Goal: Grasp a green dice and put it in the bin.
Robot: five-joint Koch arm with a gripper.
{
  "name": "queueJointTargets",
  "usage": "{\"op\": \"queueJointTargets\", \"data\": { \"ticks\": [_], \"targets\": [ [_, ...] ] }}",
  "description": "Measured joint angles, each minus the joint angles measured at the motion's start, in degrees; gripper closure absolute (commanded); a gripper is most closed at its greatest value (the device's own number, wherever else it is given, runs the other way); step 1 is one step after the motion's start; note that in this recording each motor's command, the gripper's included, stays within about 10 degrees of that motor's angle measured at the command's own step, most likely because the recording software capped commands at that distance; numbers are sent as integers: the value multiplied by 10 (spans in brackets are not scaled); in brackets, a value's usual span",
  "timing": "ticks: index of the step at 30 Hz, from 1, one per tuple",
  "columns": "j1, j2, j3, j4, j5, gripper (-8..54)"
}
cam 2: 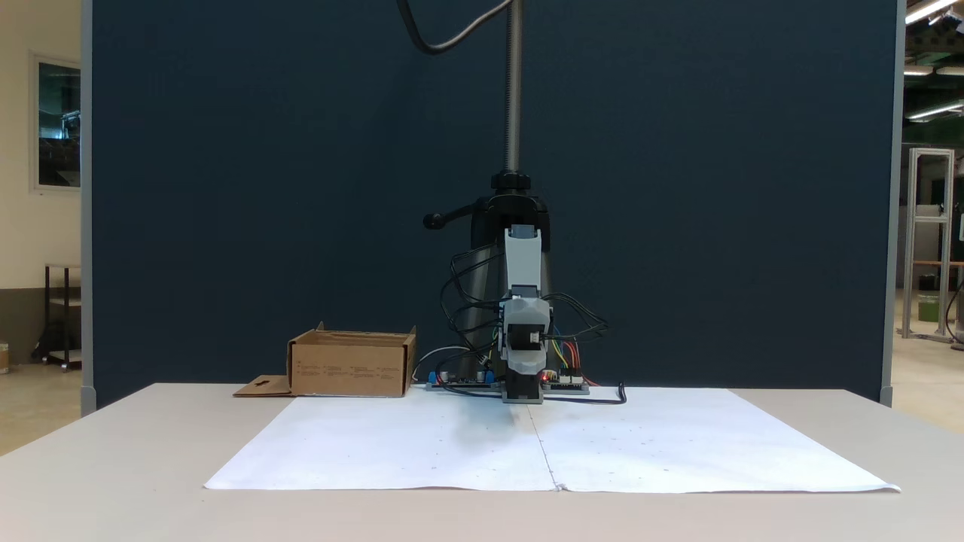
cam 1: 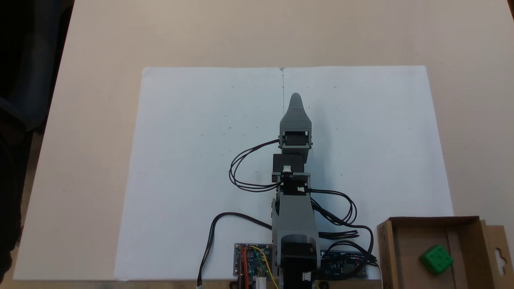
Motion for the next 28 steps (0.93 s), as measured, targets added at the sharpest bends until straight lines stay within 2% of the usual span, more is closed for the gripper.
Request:
{"op": "queueJointTargets", "data": {
  "ticks": [28],
  "targets": [
    [-3,0,0,-198,0,11]
  ]
}}
